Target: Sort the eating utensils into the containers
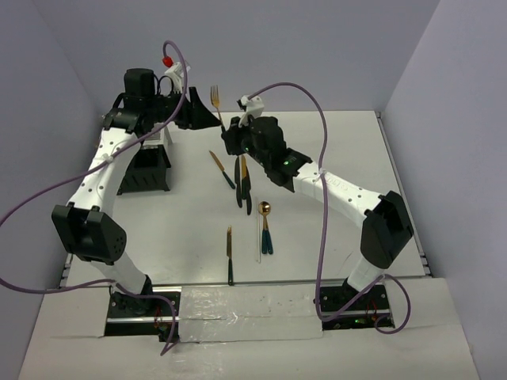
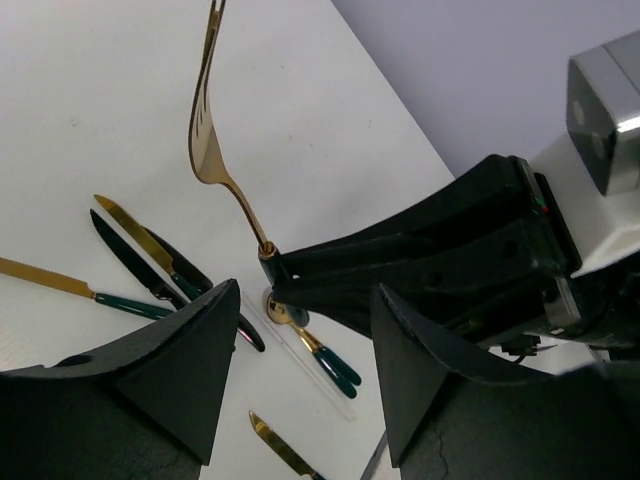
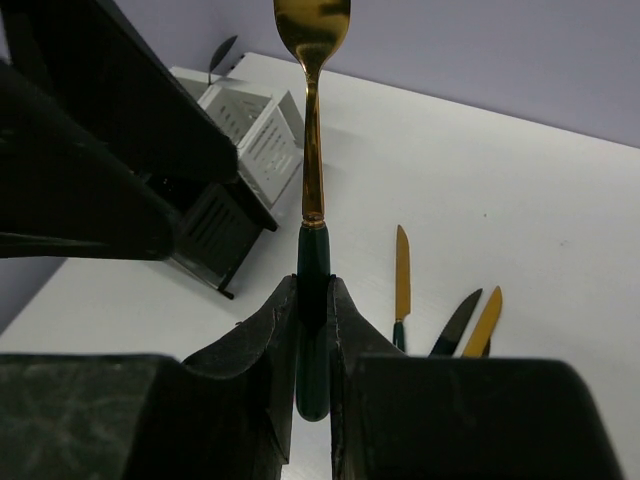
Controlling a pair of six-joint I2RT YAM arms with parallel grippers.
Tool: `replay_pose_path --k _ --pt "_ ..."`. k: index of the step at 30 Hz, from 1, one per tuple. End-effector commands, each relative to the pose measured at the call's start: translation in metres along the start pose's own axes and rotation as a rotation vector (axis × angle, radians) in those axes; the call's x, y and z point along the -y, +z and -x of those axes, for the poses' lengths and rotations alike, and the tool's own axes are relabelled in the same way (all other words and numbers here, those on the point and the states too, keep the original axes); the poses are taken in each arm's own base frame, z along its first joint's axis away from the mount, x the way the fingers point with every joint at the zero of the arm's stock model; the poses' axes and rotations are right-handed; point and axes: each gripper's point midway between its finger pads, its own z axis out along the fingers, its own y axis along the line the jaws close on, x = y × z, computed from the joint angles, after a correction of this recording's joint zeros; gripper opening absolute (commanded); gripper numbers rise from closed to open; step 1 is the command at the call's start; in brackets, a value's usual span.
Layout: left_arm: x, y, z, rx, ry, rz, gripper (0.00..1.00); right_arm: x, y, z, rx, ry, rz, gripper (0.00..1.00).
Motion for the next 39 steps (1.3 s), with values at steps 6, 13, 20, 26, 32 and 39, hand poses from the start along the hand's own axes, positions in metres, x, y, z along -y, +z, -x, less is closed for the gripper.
replay_pose_path --k 6,13,20,26,32,39 --pt "-0.012 0.014 0.019 0.072 0.001 0.075 0.60 -0.035 -0.009 0.053 0.142 -0.004 0.083 0.00" --pt "-0.020 0.022 0.018 0.073 0.015 0.119 0.51 -0.042 -0.014 0.060 0.155 -0.005 0.097 0.00" --pt "-0.021 0.025 0.009 0.049 -0.006 0.131 0.27 -0.040 -0.006 0.056 0.140 -0.019 0.078 0.00" --pt "-0.023 0.019 0.012 0.053 0.014 0.163 0.00 -0.036 0.003 0.040 0.089 -0.015 0.075 0.01" --pt "-0.070 -0.016 0.020 0.118 -0.042 0.284 0.00 -0.021 0.010 0.024 0.008 0.039 0.027 0.68" --pt "-0.174 -0.154 0.050 0.331 0.024 0.690 0.00 0.005 -0.010 -0.005 -0.040 0.035 -0.044 0.74"
